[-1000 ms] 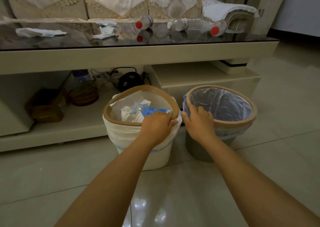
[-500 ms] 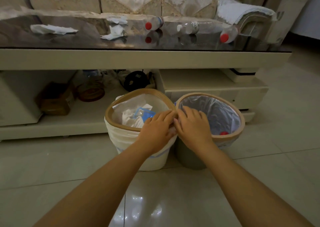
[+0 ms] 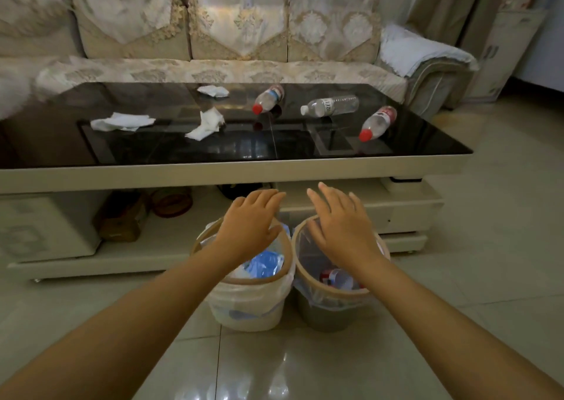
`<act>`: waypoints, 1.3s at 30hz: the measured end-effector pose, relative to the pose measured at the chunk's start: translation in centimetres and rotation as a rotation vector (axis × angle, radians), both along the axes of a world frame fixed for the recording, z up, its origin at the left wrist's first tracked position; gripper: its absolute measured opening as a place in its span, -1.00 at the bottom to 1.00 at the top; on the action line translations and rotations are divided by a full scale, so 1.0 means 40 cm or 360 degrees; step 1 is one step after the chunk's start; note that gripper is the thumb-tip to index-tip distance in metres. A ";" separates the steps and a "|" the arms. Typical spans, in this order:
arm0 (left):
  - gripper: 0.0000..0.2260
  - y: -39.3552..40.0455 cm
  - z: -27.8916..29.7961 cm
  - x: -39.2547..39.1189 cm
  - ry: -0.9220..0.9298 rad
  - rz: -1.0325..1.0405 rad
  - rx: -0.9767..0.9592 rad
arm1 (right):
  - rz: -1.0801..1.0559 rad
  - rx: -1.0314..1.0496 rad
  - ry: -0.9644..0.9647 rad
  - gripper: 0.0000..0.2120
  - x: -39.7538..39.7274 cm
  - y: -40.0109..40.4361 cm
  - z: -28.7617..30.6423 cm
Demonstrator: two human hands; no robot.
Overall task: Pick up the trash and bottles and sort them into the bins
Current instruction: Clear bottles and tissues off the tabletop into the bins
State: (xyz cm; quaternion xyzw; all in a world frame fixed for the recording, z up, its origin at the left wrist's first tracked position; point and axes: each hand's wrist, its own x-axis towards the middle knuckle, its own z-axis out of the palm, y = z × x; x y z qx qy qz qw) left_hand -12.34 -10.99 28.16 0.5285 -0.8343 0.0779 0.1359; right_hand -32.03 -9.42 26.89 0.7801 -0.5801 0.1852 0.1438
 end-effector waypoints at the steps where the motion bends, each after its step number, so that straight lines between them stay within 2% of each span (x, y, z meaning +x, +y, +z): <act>1: -0.42 -0.021 0.011 0.001 0.0016 0.0003 -0.0037 | 0.0019 -0.0026 0.0045 -0.49 -0.007 -0.020 0.013; 7: -0.41 -0.158 0.083 -0.027 0.0117 -0.0036 -0.0095 | -0.0144 -0.0041 0.0148 -0.45 -0.015 -0.140 0.093; 14: -0.42 -0.367 0.206 -0.074 0.0126 -0.0177 -0.0323 | -0.0344 -0.0132 0.0270 -0.44 -0.117 -0.326 0.218; 19: -0.43 -0.470 0.167 -0.091 0.0214 -0.0214 -0.0317 | -0.0411 -0.0075 0.0445 -0.41 -0.217 -0.427 0.240; 24: -0.44 -0.589 0.105 -0.123 0.0216 -0.0167 -0.0289 | -0.0407 0.0012 0.0496 -0.37 -0.328 -0.533 0.232; 29: -0.41 -0.718 0.064 -0.241 0.0329 -0.0090 -0.0256 | -0.0400 0.0148 0.0536 -0.32 -0.420 -0.631 0.186; 35: -0.39 -0.844 -0.003 -0.390 0.0301 -0.0051 -0.0170 | -0.0407 0.0294 0.0706 -0.21 -0.511 -0.754 0.163; 39: -0.39 -0.941 -0.018 -0.444 0.0358 -0.0026 -0.0314 | -0.0265 0.0235 0.0780 -0.16 -0.552 -0.846 0.144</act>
